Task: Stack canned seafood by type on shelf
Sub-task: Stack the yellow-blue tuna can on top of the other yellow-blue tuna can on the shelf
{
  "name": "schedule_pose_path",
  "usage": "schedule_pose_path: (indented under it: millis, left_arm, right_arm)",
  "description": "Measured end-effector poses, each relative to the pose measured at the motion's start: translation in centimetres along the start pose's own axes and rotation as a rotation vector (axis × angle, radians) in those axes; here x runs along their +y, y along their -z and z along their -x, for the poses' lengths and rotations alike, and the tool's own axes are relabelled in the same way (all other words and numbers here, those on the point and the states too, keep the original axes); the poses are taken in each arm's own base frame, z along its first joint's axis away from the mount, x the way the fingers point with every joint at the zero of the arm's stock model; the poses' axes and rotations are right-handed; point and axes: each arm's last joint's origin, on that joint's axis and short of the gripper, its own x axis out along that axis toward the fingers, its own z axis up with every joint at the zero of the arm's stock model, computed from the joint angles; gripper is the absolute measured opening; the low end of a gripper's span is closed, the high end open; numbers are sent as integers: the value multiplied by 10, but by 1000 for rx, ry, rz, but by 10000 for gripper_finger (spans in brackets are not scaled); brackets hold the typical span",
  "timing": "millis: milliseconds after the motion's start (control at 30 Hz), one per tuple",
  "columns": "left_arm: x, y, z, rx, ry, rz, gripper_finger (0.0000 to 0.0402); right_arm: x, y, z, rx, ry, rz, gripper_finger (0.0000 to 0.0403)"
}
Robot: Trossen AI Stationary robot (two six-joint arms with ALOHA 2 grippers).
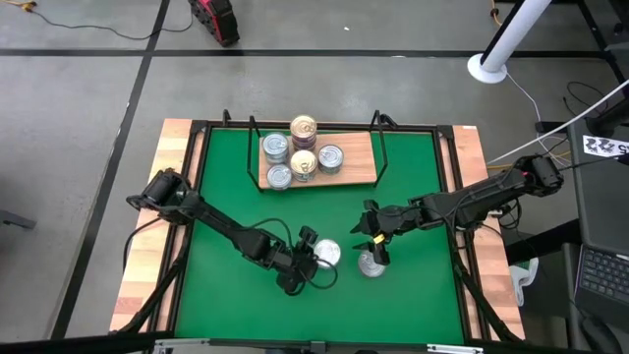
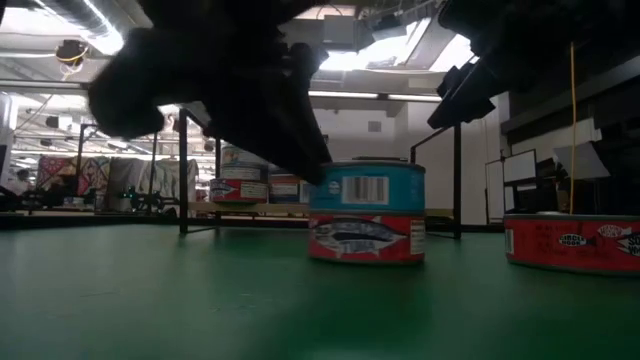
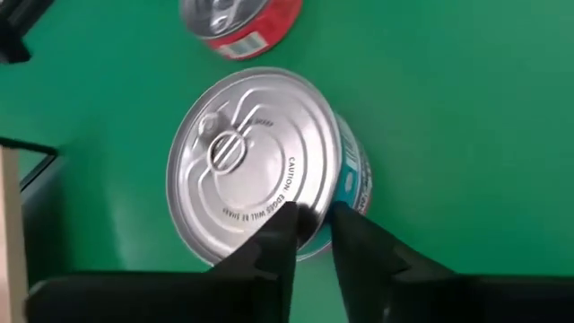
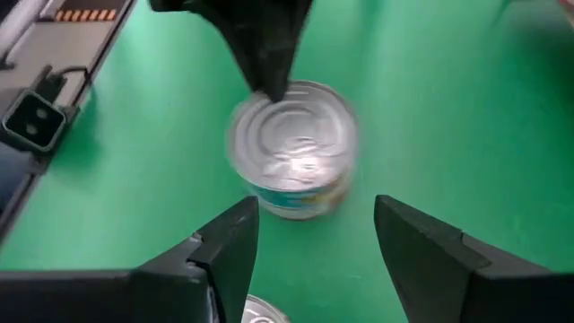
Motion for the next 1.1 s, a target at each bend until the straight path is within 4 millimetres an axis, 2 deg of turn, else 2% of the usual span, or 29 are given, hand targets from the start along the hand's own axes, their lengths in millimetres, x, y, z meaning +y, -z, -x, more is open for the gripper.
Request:
schedule_pose_path:
  millis: [267,533,833,1100]
  left_arm:
    - [27,8,-11,32,-42,100,5]
    - [49,15,-18,38,-79,275,2]
    - [63,15,-19,9,-103,487,1]
    - [68,14,-17,-17,-110,601,1]
  right_arm:
    - [0,0,0,0,-3,239,222]
    - [-1,2,-3,17,31,429,222]
    - [3,9,-23,67,297,596,222]
    - [13,17,-40,82,344,706,222]
